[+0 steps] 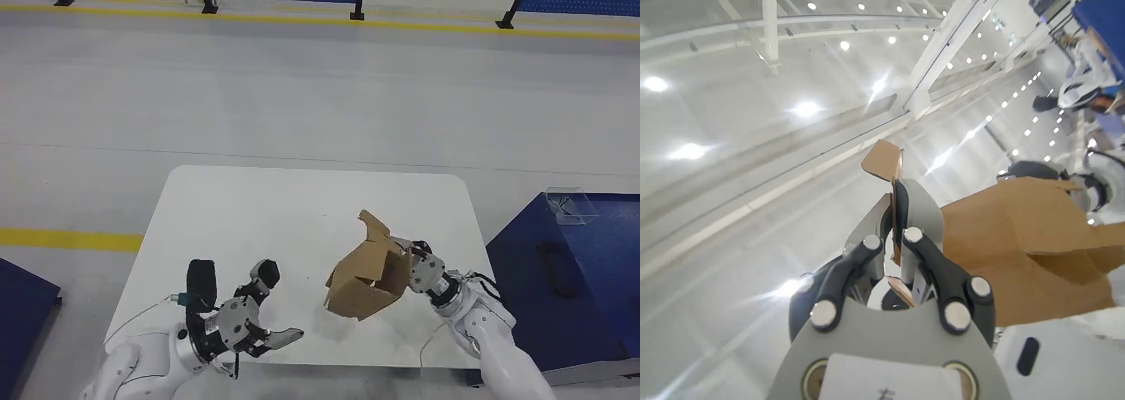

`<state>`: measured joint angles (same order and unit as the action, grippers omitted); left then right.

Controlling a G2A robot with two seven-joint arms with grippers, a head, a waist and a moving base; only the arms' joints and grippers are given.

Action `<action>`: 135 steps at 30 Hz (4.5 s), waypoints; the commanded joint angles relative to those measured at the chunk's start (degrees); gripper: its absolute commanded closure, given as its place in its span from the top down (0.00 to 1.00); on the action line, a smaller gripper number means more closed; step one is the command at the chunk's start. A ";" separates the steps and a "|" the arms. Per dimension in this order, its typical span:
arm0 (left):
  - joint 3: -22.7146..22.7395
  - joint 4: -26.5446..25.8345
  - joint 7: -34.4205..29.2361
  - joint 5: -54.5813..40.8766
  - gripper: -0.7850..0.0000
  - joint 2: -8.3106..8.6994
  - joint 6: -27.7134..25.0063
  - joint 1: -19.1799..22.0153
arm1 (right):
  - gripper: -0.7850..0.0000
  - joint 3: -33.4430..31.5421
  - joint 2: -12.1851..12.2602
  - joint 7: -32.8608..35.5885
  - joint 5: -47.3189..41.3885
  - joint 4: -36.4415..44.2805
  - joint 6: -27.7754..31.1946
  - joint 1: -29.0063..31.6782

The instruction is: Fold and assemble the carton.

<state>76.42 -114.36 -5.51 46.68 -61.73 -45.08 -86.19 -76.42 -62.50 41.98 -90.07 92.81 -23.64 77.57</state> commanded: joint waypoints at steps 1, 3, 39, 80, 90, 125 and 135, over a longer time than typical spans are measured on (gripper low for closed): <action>-0.07 0.18 -1.71 -4.28 1.00 0.03 -0.90 0.02 | 0.00 -0.03 0.01 -0.05 0.04 0.01 -0.01 -0.03; -0.07 0.18 -1.71 -4.28 1.00 0.03 -0.90 0.02 | 0.00 -0.03 0.01 -0.05 0.04 0.01 -0.01 -0.03; -15.32 -10.39 15.23 70.37 0.93 -3.10 50.62 -7.69 | 0.00 6.97 -3.66 -14.51 -26.71 -3.44 -11.09 -0.93; -21.57 -5.84 15.24 88.25 0.80 -5.36 60.39 -6.68 | 0.00 7.09 -5.43 -20.70 -31.57 -1.71 -15.80 0.62; -21.56 -6.95 14.70 86.08 0.76 -5.91 61.25 -6.91 | 0.00 6.18 -5.36 -16.62 -21.04 -1.09 -14.85 1.03; -14.99 -9.89 8.73 57.98 0.00 -6.67 45.09 -6.79 | 1.00 -2.04 -4.18 -8.52 -1.08 0.93 -7.17 2.80; -9.94 -5.24 -0.48 26.89 0.00 -6.79 27.96 -1.63 | 1.00 -9.65 -2.58 2.04 13.02 4.66 -2.34 4.26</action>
<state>66.46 -119.65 -5.86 74.32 -68.52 -17.03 -87.88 -86.17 -65.07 44.17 -76.36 97.54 -25.58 81.85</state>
